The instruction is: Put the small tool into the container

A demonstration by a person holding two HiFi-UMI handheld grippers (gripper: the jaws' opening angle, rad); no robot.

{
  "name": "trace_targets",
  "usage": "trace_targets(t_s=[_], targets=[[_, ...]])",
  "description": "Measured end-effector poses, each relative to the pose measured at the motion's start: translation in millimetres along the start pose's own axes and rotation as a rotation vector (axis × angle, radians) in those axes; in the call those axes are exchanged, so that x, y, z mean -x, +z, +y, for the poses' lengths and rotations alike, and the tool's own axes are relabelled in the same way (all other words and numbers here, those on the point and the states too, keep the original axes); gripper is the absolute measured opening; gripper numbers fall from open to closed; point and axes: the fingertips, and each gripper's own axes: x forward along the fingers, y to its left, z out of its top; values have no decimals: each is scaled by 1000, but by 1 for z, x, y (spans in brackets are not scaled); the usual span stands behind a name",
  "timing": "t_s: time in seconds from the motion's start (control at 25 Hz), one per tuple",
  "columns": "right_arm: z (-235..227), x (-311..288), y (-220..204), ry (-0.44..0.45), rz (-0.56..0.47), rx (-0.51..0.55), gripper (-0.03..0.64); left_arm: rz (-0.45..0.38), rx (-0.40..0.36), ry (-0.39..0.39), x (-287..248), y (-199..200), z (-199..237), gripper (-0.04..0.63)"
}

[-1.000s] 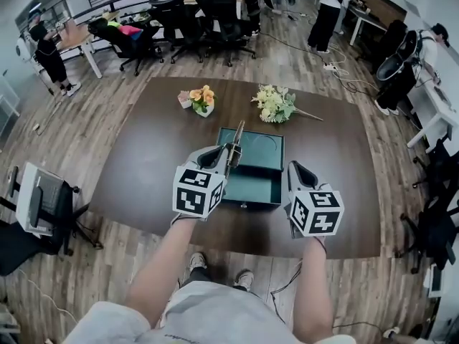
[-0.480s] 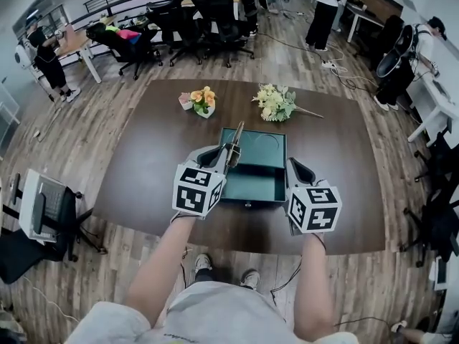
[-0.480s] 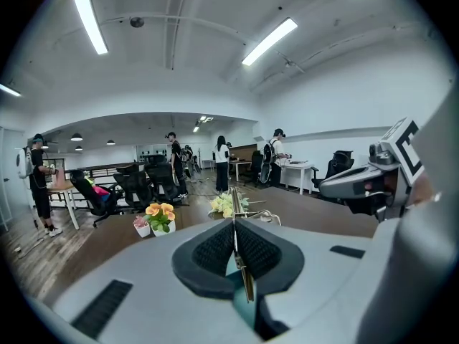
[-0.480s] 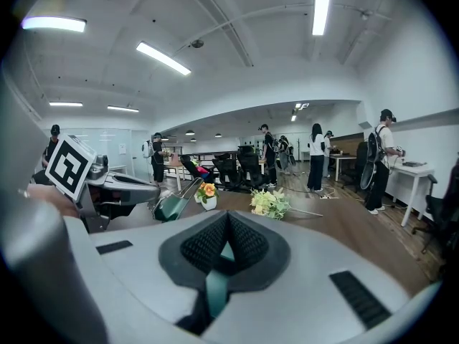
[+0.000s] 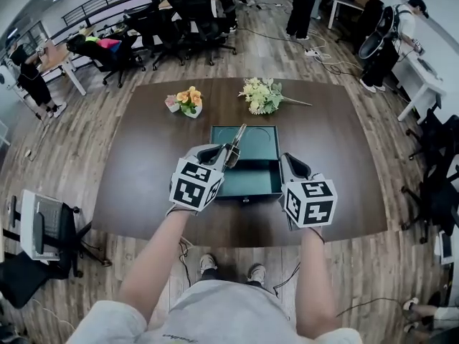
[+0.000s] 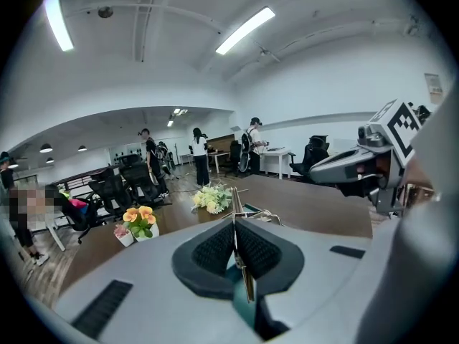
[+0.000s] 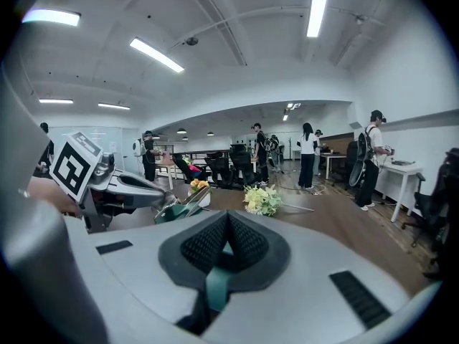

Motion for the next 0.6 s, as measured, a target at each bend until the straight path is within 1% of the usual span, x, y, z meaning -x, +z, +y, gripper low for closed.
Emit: trace_targets(t_s=[0.24,0.4,0.6], targets=[[-3,9,-10,-37,15,-12,3,53,-81,-101,-13,-6,-17,5],[-3,13,-13,-54,22,-11,3,87,-116,-160,-20,-9,-27,5],[-3,16,-18,-60,28,-9,3,136,-195,-224,-29,-19,-41,5]])
